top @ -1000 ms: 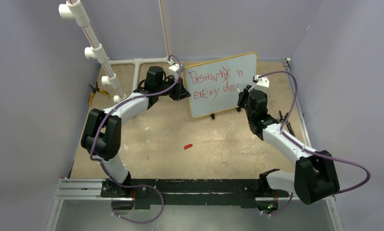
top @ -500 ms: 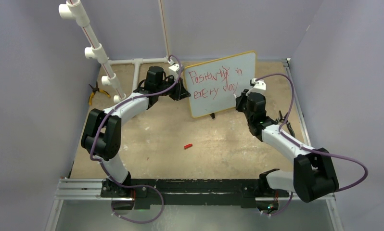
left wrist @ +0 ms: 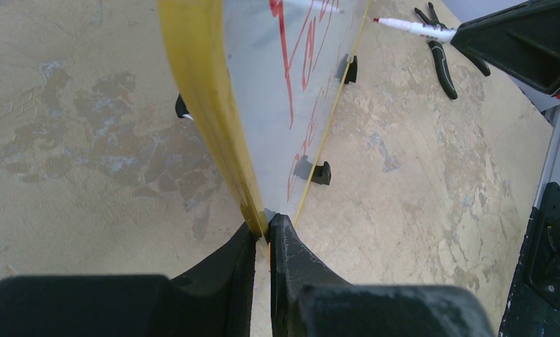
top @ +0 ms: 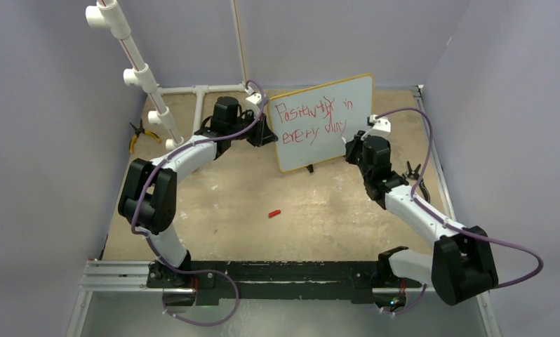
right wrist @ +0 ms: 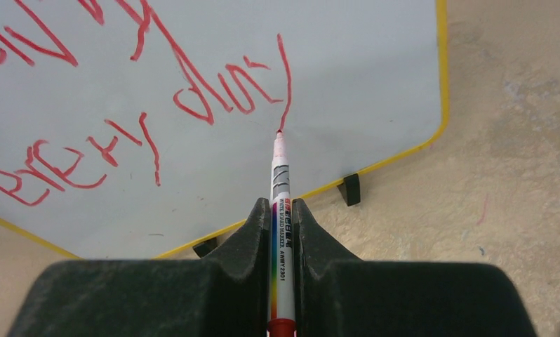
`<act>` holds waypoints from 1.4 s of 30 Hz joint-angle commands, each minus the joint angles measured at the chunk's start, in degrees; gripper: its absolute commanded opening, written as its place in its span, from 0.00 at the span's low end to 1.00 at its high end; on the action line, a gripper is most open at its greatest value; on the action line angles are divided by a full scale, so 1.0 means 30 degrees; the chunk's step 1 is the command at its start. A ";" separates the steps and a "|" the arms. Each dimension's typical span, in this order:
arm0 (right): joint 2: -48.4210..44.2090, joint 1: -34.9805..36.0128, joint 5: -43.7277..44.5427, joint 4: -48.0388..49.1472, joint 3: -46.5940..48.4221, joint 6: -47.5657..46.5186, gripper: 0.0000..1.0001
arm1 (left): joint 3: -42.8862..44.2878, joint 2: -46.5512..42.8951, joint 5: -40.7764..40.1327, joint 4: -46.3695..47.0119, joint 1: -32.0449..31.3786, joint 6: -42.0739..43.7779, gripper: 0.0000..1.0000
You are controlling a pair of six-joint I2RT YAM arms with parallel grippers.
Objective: Write a sentence on the whiteboard
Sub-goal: Close the whiteboard marker at the center of the board.
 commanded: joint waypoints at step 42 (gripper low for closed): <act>-0.2758 -0.0066 0.2125 0.0566 0.0685 -0.0467 0.00 | -0.0089 -0.2025 -0.1062 0.0643 0.0156 0.0024 0.33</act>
